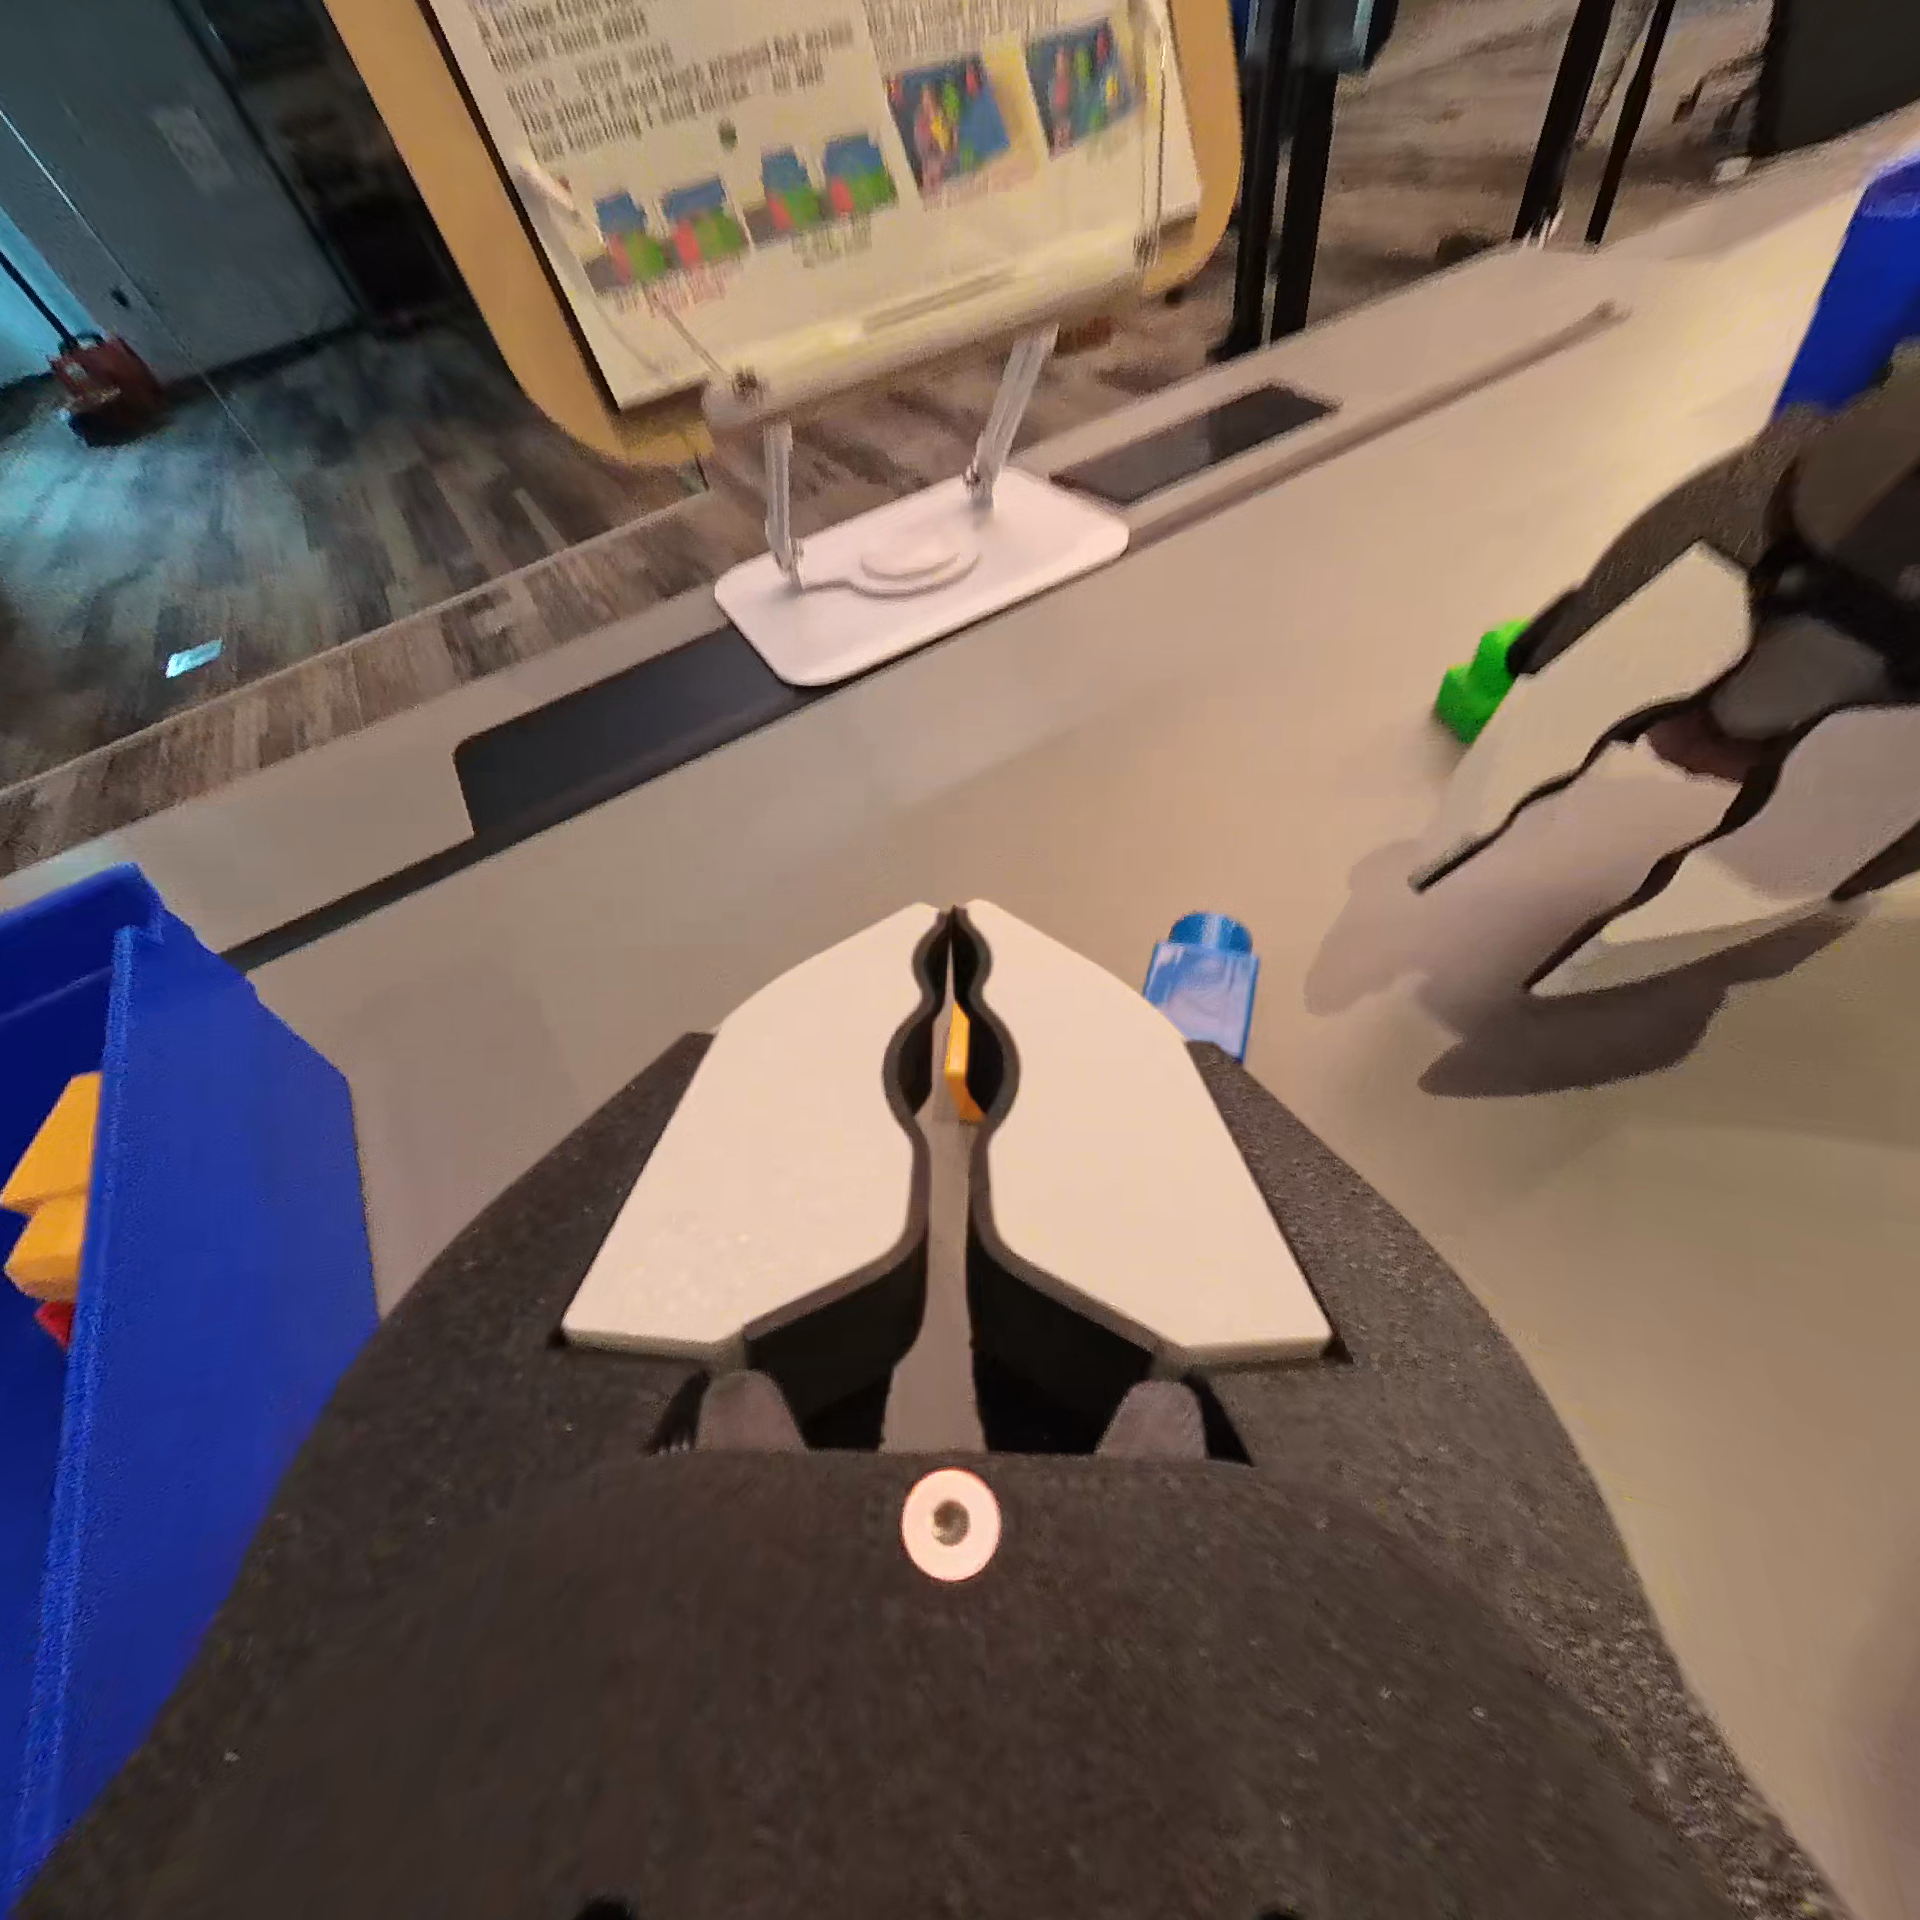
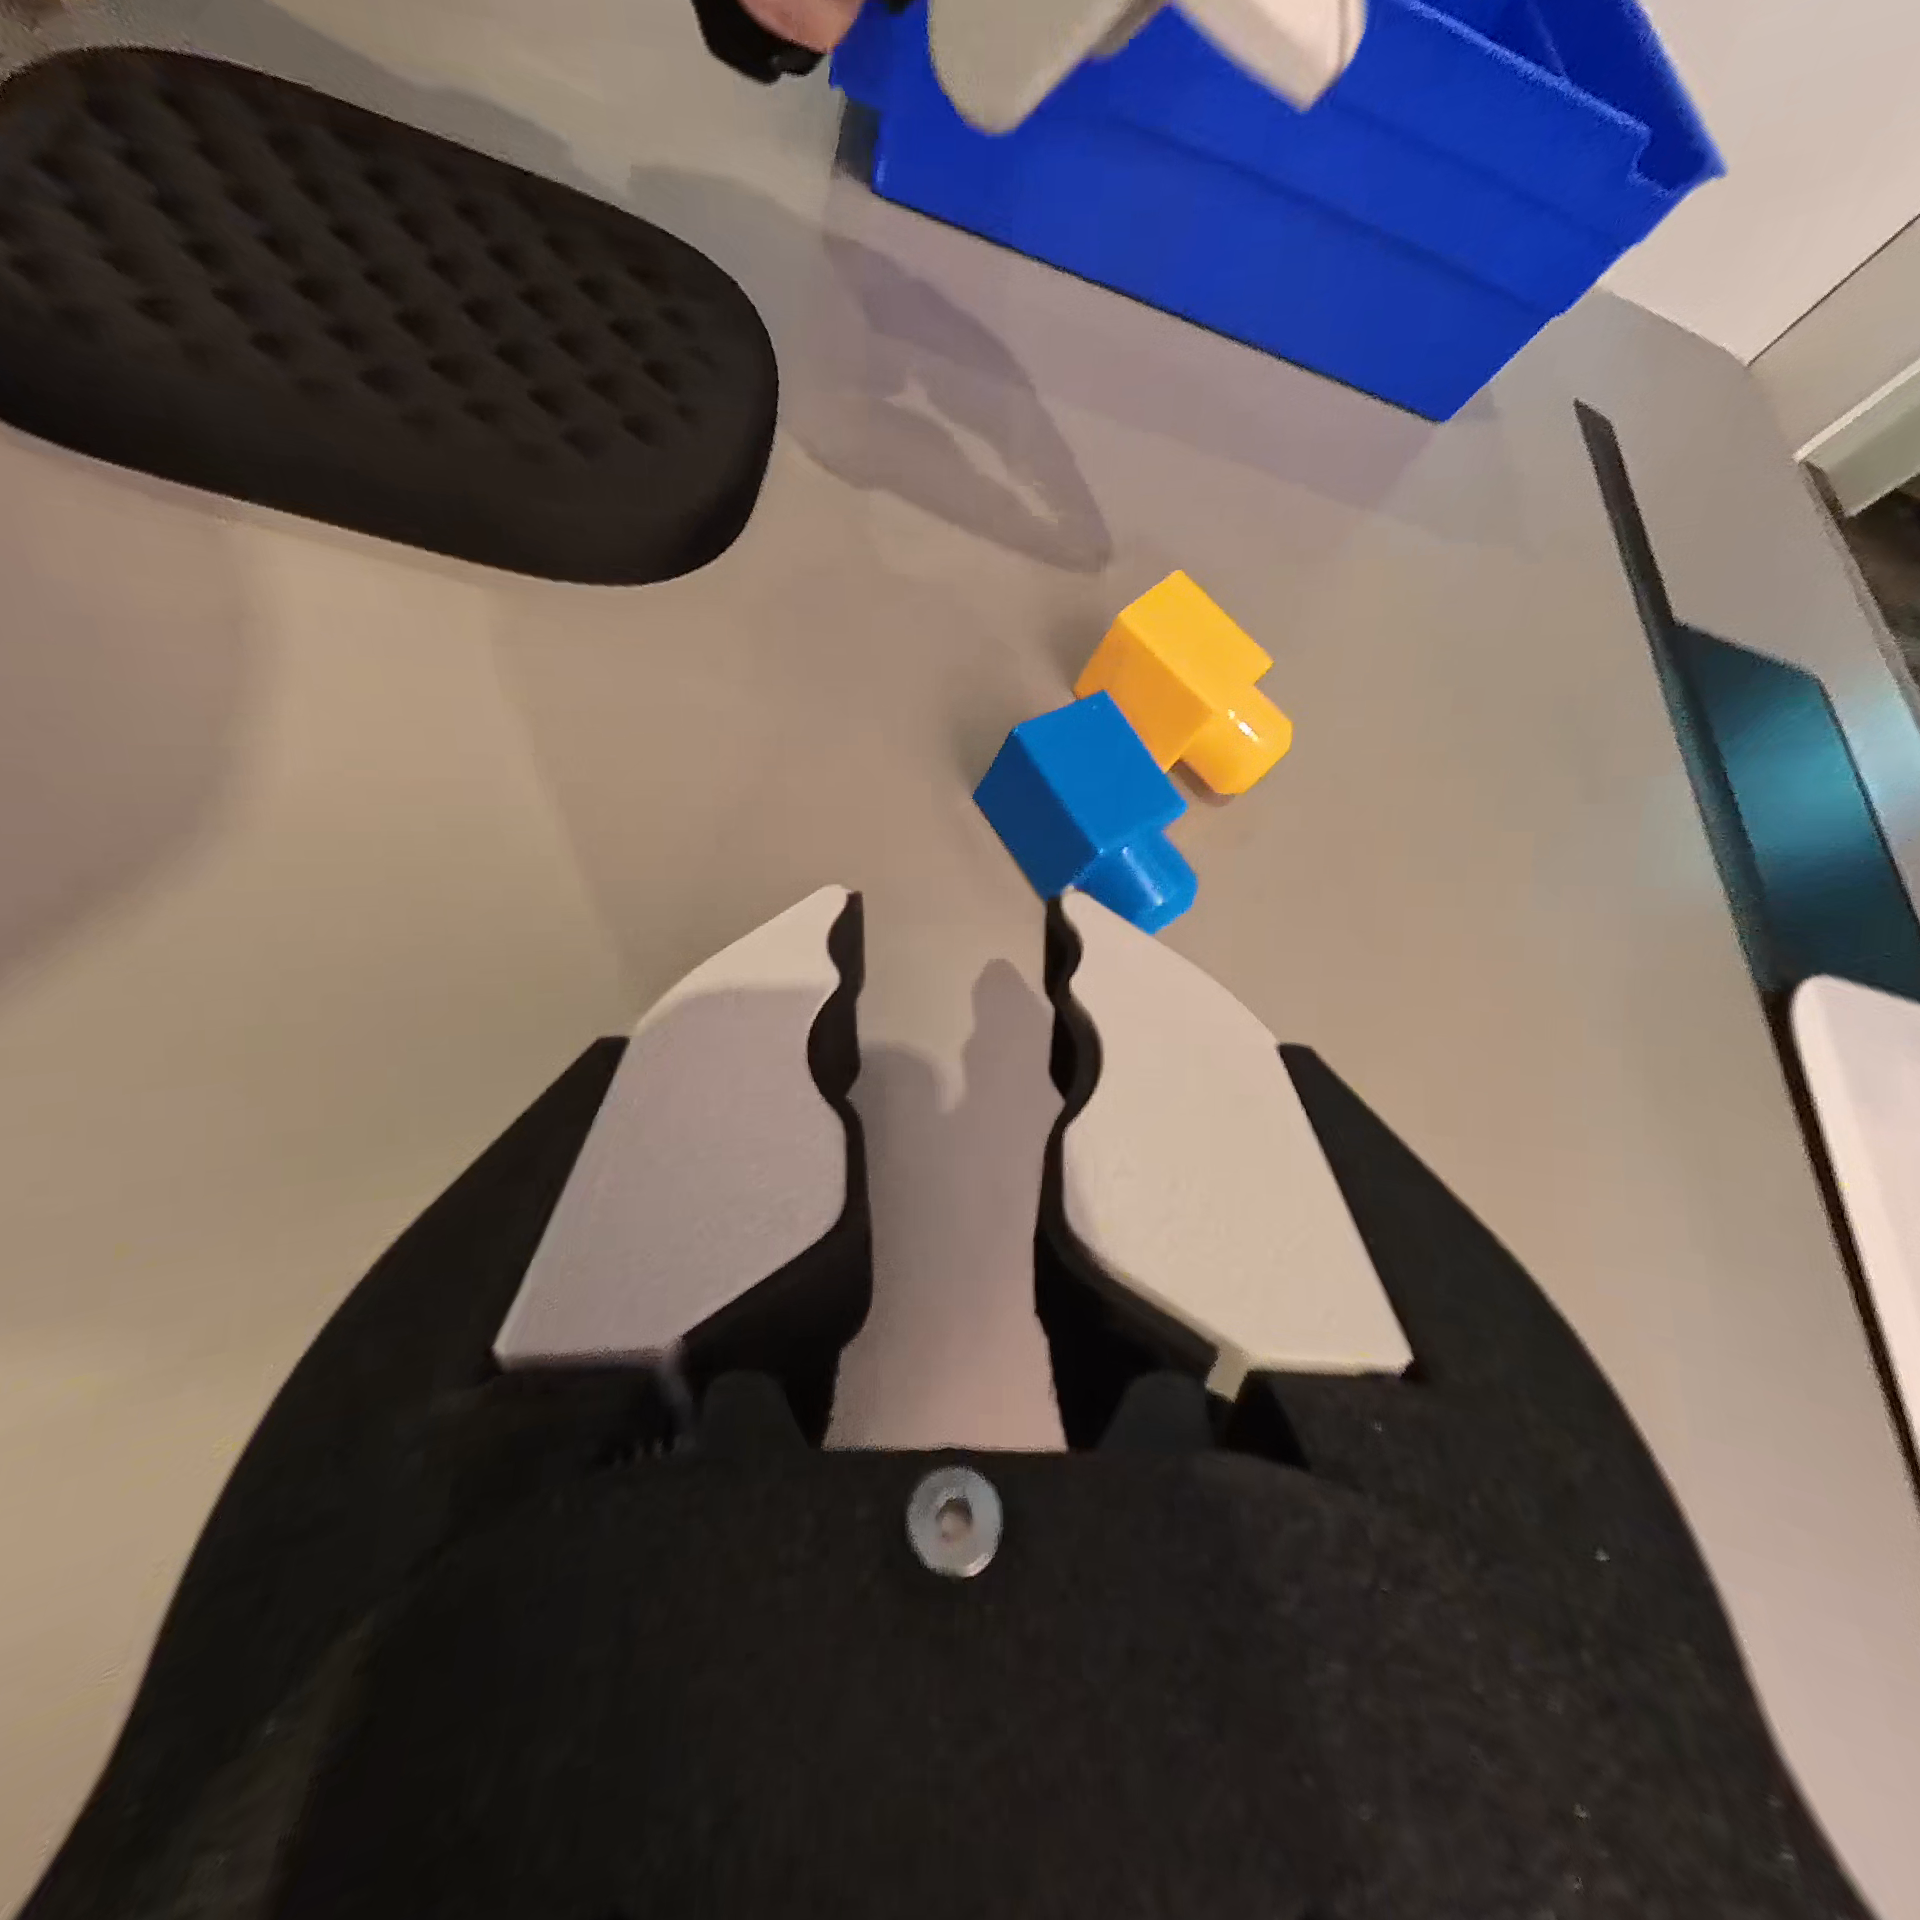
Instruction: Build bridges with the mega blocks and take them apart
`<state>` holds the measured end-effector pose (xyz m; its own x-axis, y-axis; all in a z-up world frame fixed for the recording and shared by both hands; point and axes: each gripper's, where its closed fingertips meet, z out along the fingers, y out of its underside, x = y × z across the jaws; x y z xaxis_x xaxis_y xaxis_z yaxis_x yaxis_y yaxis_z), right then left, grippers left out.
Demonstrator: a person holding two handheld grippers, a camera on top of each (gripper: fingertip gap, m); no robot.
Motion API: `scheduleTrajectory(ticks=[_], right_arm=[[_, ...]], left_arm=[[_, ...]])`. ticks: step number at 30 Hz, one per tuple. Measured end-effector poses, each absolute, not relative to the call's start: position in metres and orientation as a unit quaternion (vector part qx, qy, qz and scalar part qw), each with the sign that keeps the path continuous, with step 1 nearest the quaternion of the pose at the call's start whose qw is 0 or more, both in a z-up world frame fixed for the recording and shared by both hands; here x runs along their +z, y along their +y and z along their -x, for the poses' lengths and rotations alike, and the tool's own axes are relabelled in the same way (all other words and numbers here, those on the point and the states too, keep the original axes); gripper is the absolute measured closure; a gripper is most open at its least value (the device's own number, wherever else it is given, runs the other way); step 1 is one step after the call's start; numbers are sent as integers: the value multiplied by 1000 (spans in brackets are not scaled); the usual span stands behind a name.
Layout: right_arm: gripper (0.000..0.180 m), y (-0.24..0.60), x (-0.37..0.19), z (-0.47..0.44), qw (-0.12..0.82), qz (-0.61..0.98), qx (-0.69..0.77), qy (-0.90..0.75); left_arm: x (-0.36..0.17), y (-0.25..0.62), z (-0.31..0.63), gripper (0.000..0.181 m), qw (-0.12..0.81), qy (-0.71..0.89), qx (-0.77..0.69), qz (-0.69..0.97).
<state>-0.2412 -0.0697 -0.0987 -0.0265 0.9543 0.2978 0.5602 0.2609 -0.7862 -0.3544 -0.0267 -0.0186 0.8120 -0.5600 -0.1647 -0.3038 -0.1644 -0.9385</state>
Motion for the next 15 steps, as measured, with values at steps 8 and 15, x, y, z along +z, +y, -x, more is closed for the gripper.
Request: scheduleTrajectory(ticks=[8,15], right_arm=[[147,-71,-97,249,424,548,223,-686],[147,-70,-102,236,418,560,231,-676]], left_arm=[[-73,-16,369,181,499,302,-64,810],[-102,2,355,178,426,296,-149,842]])
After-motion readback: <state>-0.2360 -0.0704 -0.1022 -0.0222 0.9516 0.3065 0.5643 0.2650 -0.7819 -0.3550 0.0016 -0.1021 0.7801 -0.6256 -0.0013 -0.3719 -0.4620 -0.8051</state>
